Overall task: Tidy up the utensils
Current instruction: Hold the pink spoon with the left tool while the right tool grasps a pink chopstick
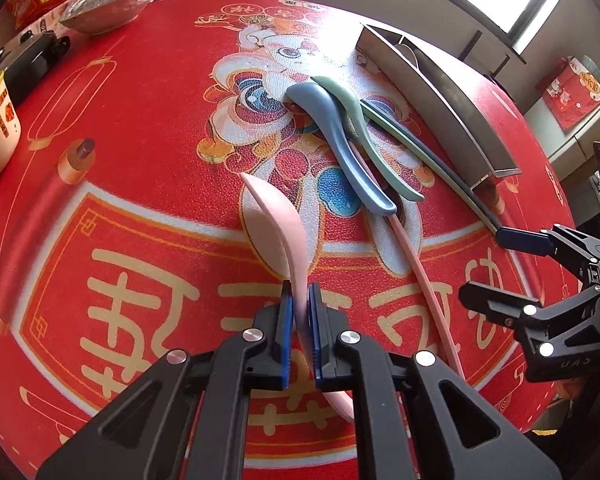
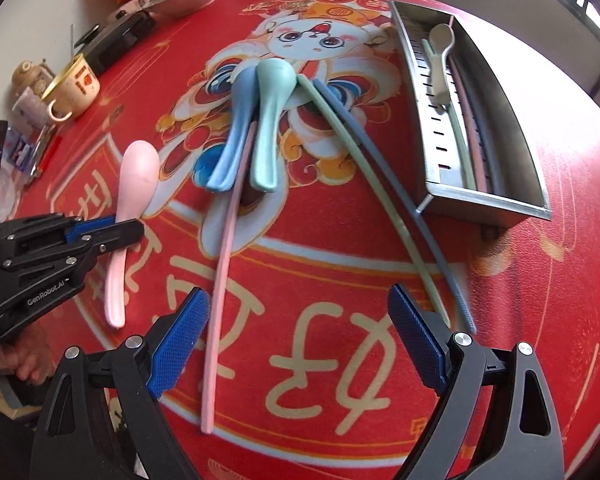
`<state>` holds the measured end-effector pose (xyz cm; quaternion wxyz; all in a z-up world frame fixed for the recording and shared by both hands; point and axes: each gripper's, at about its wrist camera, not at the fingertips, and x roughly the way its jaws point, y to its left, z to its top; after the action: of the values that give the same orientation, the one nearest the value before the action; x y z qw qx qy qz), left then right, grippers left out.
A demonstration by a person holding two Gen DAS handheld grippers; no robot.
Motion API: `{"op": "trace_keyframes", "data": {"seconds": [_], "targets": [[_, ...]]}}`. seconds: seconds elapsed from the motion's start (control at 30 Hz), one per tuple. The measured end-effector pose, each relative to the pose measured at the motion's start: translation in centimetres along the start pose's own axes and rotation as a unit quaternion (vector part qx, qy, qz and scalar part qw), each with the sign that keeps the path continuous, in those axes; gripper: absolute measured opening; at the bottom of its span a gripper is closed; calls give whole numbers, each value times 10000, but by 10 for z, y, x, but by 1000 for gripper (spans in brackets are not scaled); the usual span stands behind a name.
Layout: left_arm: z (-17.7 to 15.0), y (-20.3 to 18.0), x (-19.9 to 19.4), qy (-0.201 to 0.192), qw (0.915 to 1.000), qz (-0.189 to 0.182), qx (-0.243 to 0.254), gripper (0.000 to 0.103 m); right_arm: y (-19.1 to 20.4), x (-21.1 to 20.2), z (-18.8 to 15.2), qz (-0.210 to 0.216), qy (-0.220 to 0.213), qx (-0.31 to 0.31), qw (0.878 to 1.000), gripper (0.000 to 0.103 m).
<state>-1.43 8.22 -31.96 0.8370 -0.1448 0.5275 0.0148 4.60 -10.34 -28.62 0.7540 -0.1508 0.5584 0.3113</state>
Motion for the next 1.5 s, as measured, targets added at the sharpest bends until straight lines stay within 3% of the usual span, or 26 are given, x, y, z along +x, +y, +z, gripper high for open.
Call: {"op": "trace_keyframes", "data": {"seconds": [0.27,0.63,0.83,1.13,1.23,1.5], "targets": [[1,5,1,19,9997,-234,51,9,27,21,7,-537,276,-369,9975,88],[2,9,2,43,9994,-332,52,9,19,24,8,-389,315,2,9987,87],[2,8,3,50,9994,-333,32,9,5,17,10,-468,192,71,9987,58],[1,9,2,42,9995,-317,24,9,10,9,13,-222,112,-115,9996,16],[1,8,2,44,9995,-305,19,9,9,7,10,-114,121,-24,9999,8],[1,8,2,46,9996,-276,-49,9,-8,2,3,158,187,134,9996,7]]}}
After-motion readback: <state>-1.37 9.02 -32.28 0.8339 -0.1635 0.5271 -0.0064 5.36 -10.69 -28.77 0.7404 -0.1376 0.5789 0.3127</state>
